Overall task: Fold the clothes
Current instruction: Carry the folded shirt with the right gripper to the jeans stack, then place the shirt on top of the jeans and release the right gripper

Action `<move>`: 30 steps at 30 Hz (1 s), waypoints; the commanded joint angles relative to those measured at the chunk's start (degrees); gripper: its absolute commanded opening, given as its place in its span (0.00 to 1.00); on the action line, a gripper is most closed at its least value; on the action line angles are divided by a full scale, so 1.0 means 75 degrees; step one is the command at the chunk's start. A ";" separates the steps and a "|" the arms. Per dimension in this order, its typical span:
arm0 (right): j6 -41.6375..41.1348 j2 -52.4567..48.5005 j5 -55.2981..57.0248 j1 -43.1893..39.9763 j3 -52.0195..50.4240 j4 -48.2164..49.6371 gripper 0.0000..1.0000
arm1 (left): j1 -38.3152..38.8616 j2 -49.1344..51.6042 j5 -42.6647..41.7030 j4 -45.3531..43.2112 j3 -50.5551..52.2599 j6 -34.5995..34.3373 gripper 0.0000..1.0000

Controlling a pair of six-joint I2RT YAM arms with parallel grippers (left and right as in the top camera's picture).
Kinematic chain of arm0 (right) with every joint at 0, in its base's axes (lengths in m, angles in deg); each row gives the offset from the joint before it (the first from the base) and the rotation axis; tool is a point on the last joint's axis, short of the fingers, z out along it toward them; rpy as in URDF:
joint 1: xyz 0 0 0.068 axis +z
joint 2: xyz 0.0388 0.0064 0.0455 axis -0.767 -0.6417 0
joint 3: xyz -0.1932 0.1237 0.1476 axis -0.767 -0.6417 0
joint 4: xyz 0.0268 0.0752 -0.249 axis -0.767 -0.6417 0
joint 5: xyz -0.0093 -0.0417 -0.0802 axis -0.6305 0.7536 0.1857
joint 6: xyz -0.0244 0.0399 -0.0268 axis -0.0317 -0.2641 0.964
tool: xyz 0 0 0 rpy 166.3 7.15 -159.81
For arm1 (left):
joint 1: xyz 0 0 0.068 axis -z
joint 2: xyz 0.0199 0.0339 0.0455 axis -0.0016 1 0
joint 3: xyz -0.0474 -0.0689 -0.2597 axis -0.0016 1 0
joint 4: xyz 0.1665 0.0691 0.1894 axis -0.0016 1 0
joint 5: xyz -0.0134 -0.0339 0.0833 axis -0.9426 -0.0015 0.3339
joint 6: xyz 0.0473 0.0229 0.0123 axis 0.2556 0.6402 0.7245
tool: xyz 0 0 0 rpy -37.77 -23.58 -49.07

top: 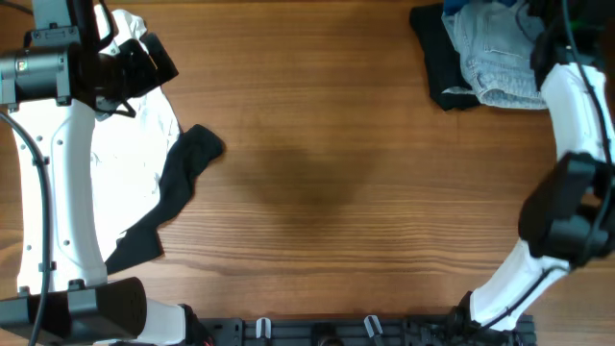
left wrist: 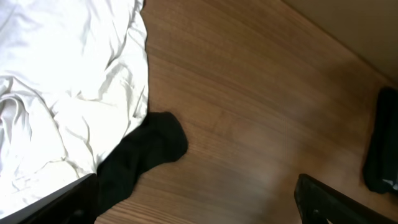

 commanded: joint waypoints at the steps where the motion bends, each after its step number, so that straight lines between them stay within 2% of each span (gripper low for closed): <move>1: -0.0379 -0.0425 0.0236 -0.0262 0.0221 0.0606 0.04 | -0.0017 0.0050 0.0047 -0.0073 0.0006 0.0146 1.00; 5: 0.0125 -0.0705 0.0204 -0.0356 0.0221 0.0122 0.04 | -0.0017 0.0050 0.0044 -0.0259 0.0006 0.0087 1.00; 12: 0.1547 -0.0702 0.0414 -0.0358 0.0221 -0.3028 0.05 | -0.0017 0.0050 0.0041 -0.0405 0.0006 0.0061 1.00; 14: 0.2043 -0.0662 0.0656 -0.0399 0.0221 -0.4054 0.10 | -0.0017 0.0050 0.0044 -0.0402 0.0006 0.0061 1.00; 17: 0.2591 -0.0493 0.0854 -0.0554 0.0221 -0.5263 0.27 | -0.0017 0.0050 0.0044 -0.0405 0.0006 0.0064 1.00; 19: 0.3905 -0.0213 0.0653 -0.0743 0.0221 -0.6105 0.36 | -0.0017 0.0050 0.0044 -0.0405 0.0006 0.0064 1.00; 24: 0.6082 0.0688 0.0472 -0.0976 0.0221 -0.7294 0.62 | -0.0017 0.0050 0.0041 -0.0405 0.0006 0.0064 1.00; 25: 0.6639 0.0950 0.0201 -0.0985 0.0221 -0.7426 0.66 | -0.0017 0.0050 0.0044 -0.0405 0.0006 0.0064 1.00; 27: 0.7437 0.1367 -0.0239 -0.0982 0.0221 -0.7530 0.85 | -0.0017 0.0050 0.0041 -0.0405 0.0006 0.0064 1.00; 30: 0.8597 0.1990 -0.0804 -0.0944 0.0221 -0.7050 0.98 | -0.0017 0.0050 0.0041 -0.0405 0.0006 0.0061 1.00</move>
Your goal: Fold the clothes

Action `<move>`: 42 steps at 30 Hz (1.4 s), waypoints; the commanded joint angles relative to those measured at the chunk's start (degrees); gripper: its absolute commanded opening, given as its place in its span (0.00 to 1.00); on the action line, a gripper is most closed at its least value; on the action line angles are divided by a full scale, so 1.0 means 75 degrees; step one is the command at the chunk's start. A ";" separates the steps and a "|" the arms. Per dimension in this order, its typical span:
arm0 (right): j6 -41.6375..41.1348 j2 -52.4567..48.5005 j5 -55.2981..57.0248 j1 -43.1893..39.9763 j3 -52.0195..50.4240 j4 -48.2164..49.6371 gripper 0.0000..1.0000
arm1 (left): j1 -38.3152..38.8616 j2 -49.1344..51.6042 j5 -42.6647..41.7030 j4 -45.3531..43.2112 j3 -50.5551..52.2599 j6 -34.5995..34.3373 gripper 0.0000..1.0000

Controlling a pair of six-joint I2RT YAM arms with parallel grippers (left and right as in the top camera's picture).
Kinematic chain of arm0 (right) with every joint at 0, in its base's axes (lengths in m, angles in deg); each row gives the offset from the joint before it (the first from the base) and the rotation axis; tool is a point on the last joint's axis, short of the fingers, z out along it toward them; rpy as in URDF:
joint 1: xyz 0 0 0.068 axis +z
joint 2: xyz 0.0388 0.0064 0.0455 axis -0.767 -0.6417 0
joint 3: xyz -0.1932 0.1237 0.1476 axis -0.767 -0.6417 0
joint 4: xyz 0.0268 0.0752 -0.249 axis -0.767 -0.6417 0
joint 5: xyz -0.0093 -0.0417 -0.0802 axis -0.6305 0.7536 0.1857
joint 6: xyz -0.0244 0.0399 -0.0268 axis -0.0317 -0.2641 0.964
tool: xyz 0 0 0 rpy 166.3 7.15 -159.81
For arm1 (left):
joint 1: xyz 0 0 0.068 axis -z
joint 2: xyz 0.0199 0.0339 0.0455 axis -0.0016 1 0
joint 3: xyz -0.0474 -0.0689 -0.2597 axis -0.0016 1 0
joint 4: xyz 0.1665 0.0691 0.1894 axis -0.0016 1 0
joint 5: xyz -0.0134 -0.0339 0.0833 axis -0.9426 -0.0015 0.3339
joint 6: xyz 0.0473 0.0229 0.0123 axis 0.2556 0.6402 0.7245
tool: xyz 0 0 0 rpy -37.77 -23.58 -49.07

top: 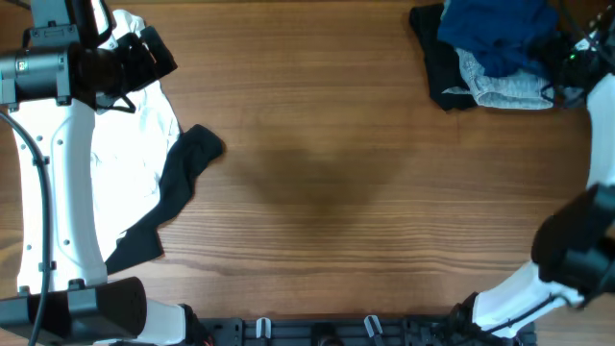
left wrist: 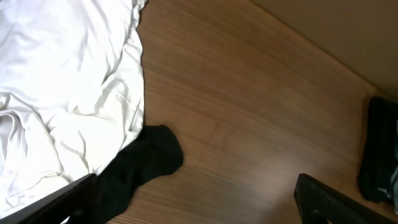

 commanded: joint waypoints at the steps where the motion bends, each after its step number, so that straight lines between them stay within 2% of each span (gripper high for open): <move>1: 0.1970 0.0740 -0.0734 0.0085 0.0052 0.0845 0.99 | -0.0017 0.0044 0.0041 -0.0023 0.0006 0.0067 1.00; 7: 0.2975 -0.0029 -0.0248 0.0385 0.0052 0.4039 1.00 | -0.0017 0.0047 0.0041 -0.0058 0.0006 0.0067 1.00; 9: 0.3226 -0.0816 -0.0009 0.0513 0.0052 0.5400 1.00 | -0.0017 0.0061 0.0044 -0.0105 0.0006 0.0070 1.00; 11: 0.3293 -0.1518 -0.0012 0.0583 0.0052 0.6047 0.99 | -0.0017 0.0119 0.0047 -0.0117 0.0006 0.0070 1.00; 14: 0.3110 -0.2600 -0.0015 0.0679 0.0052 0.6126 1.00 | -0.0017 0.0251 0.0047 -0.0111 0.0006 0.0070 1.00; 19: 0.2713 -0.4156 -0.0102 0.0676 0.0052 0.5429 1.00 | -0.0017 0.0300 0.0047 -0.0111 0.0006 0.0070 1.00; 23: 0.2707 -0.4517 -0.0099 0.0676 0.0052 0.4756 1.00 | -0.0017 0.0300 0.0047 -0.0105 0.0006 0.0073 1.00; 28: 0.2597 -0.3319 -0.0102 0.0667 0.0052 0.4089 1.00 | -0.0017 0.0300 0.0047 -0.0108 0.0006 0.0073 1.00; 32: 0.2500 -0.1067 -0.0125 0.0667 0.0052 0.3587 1.00 | -0.0017 0.0300 0.0047 -0.0105 0.0006 0.0073 1.00; 37: 0.3477 0.1839 -0.2171 0.0670 0.0052 0.2763 1.00 | -0.0017 0.0300 0.0047 -0.0105 0.0006 0.0070 1.00; 42: 0.3261 0.3634 -0.2908 0.0667 0.0052 0.2014 1.00 | -0.0017 0.0300 0.0047 -0.0105 0.0006 0.0070 1.00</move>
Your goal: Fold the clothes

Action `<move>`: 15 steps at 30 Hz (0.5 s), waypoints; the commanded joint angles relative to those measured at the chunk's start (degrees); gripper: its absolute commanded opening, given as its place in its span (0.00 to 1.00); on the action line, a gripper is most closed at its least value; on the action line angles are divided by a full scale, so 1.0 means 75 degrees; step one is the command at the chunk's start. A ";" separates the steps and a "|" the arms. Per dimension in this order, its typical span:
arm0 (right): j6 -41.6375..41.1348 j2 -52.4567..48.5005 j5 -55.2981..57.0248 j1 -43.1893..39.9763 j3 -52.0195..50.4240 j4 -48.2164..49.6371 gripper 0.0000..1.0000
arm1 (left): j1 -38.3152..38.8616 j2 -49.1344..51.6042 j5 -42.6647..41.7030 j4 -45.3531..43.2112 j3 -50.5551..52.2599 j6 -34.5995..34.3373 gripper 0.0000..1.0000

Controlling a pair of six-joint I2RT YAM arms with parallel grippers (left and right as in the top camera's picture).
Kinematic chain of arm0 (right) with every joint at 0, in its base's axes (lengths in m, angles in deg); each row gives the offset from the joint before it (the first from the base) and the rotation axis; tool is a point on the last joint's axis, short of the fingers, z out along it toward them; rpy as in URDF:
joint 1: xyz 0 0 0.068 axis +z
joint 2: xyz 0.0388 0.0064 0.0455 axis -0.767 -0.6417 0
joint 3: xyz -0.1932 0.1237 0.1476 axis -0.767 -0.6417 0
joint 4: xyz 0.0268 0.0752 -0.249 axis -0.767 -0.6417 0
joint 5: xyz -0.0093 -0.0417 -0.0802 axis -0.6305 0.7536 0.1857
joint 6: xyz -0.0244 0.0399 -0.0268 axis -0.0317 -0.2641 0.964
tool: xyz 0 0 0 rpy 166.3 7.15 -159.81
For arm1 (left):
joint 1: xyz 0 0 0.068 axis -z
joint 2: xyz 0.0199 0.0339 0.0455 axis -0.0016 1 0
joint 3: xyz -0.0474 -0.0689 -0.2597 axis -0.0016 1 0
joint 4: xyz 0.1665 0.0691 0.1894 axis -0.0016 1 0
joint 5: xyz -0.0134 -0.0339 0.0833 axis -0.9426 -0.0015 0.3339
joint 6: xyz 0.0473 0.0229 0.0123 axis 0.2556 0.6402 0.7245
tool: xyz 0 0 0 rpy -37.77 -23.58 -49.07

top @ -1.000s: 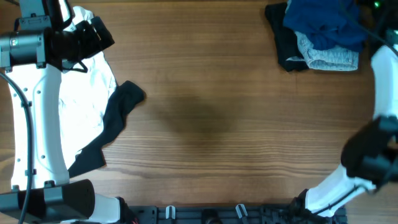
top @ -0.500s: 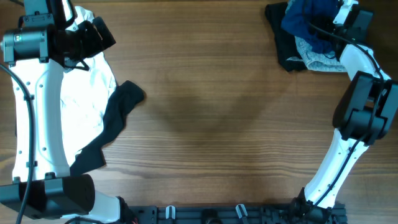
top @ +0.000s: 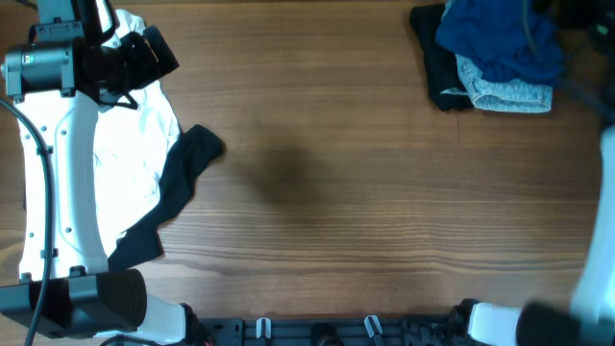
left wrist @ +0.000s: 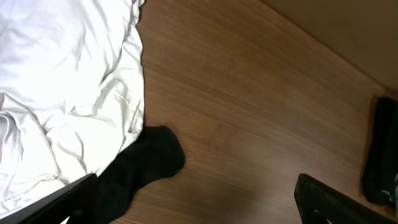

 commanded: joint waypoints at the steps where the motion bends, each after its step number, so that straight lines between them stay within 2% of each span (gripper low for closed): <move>1: 0.0099 0.0705 -0.0804 0.0015 -0.0064 -0.0242 1.00 | -0.0017 0.0052 0.0047 -0.0015 0.0006 0.0070 1.00; 9: 0.0131 0.1311 -0.0796 0.0015 -0.0064 -0.0341 1.00 | -0.0017 0.0052 0.0047 -0.0015 0.0006 0.0073 1.00; 15: 0.0245 0.1311 -0.0493 0.0111 -0.0073 -0.1693 1.00 | -0.0017 0.0052 0.0047 -0.0015 0.0006 0.0073 1.00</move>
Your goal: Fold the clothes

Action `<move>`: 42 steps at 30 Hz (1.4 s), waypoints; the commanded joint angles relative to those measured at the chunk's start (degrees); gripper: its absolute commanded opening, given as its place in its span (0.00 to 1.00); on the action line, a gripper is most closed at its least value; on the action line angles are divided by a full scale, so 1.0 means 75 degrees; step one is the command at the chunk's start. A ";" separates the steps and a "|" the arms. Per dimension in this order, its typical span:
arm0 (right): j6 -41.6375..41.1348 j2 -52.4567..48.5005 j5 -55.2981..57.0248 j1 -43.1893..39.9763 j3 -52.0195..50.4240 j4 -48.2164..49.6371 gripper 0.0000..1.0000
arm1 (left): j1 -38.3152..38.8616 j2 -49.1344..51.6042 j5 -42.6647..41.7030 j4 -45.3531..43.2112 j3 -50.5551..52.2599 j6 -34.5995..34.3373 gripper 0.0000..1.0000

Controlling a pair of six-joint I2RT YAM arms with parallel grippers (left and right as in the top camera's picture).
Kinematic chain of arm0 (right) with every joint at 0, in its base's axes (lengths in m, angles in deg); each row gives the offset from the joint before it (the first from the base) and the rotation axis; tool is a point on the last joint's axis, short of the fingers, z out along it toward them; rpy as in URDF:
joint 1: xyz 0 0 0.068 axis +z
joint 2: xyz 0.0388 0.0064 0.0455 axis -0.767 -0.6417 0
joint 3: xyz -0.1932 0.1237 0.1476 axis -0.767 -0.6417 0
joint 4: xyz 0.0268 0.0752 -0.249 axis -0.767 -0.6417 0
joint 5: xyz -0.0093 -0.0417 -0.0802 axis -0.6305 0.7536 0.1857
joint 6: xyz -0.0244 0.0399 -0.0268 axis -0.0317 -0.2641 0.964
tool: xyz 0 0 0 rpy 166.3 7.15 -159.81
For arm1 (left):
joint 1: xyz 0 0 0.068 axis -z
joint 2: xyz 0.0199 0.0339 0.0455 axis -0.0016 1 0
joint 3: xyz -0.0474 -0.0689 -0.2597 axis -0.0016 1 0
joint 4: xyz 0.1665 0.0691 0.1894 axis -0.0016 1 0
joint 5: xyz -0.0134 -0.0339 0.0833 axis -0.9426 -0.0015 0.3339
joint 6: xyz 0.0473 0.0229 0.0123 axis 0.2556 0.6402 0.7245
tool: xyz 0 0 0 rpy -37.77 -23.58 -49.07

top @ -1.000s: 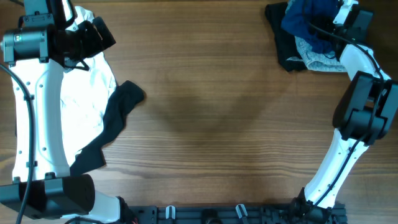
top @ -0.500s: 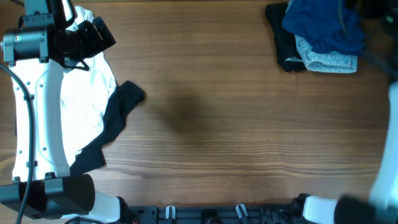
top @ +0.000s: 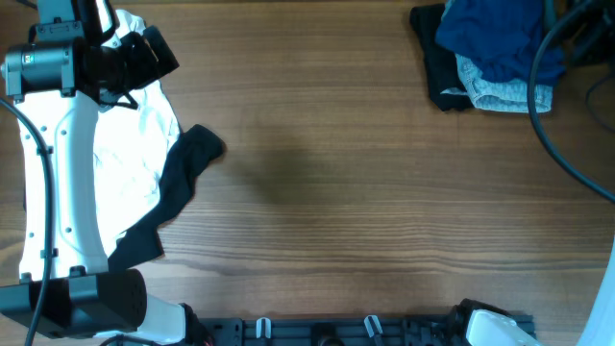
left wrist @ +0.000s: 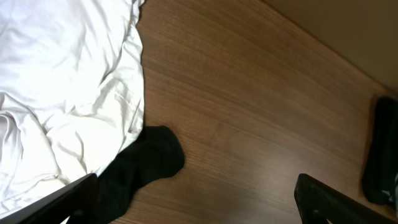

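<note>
A crumpled white garment (top: 135,154) lies at the table's left, also filling the left of the wrist view (left wrist: 62,93). A black garment (top: 183,173) runs along its right edge, its end showing in the wrist view (left wrist: 146,162). My left gripper (top: 152,53) hangs open above the white garment's top, nothing between its fingers (left wrist: 320,202). At the back right sits a pile: a blue garment (top: 495,34) on top, light grey shorts (top: 504,91) and a black piece (top: 442,72) below. My right gripper is out of view.
Bare wooden table (top: 336,192) spans the middle between the two heaps. A black cable (top: 562,154) of the right arm curves along the right edge. The left arm's white link (top: 58,192) covers part of the white garment.
The blurred right arm at the right edge is gone from there; only its cable shows now. The left gripper, both heaps and the garments are unchanged.
My right arm first stood over the back-right pile, with light shorts on top. Then the blue garment lay over the pile and the arm was at the far right edge. Now it is out of view. My left gripper stayed open over the white garment.
</note>
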 commanded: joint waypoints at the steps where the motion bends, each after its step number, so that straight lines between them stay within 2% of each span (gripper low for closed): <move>1: 0.0326 0.0149 0.0428 0.0230 -0.0085 -0.0918 1.00 | -0.0017 0.0052 0.0044 -0.0020 0.0006 0.0067 1.00; 4: 0.0280 0.0632 0.2355 0.1029 -0.0472 -0.1303 1.00 | -0.0017 0.0052 0.0044 -0.0017 0.0006 0.0067 1.00; 6: 0.0297 0.1271 0.3474 0.1757 -0.1335 -0.0662 1.00 | -0.0017 0.0052 0.0044 -0.0020 0.0006 0.0070 1.00; 9: 0.0052 0.2291 0.3244 0.1958 -0.3008 0.0592 1.00 | -0.0017 0.0052 0.0044 -0.0017 0.0006 0.0067 1.00; 14: -0.0723 0.4619 0.2667 0.1953 -0.7560 0.4211 1.00 | -0.0017 0.0052 0.0044 -0.0020 0.0006 0.0067 1.00; 17: -0.1256 0.5744 0.2678 0.1979 -0.9358 0.5138 1.00 | -0.0017 0.0052 0.0044 -0.0020 0.0006 0.0067 1.00; 21: -0.1976 0.7603 0.2856 0.1982 -1.1459 0.5467 1.00 | -0.0017 0.0052 0.0044 -0.0017 0.0006 0.0067 1.00; 26: -0.1824 0.8848 0.2853 0.1982 -1.2517 0.5639 1.00 | -0.0017 0.0052 0.0044 -0.0017 0.0006 0.0067 1.00; 30: -0.1078 0.9323 0.2602 0.1985 -1.2922 0.5636 1.00 | -0.0017 0.0052 0.0044 -0.0020 0.0006 0.0067 1.00; 34: -0.0866 0.9821 0.2629 0.2031 -1.2931 0.4736 1.00 | -0.0017 0.0052 0.0044 -0.0017 0.0006 0.0067 1.00; 42: -0.0895 0.9804 0.2675 0.2031 -1.2928 0.4433 1.00 | -0.0017 0.0052 0.0044 -0.0020 0.0006 0.0070 1.00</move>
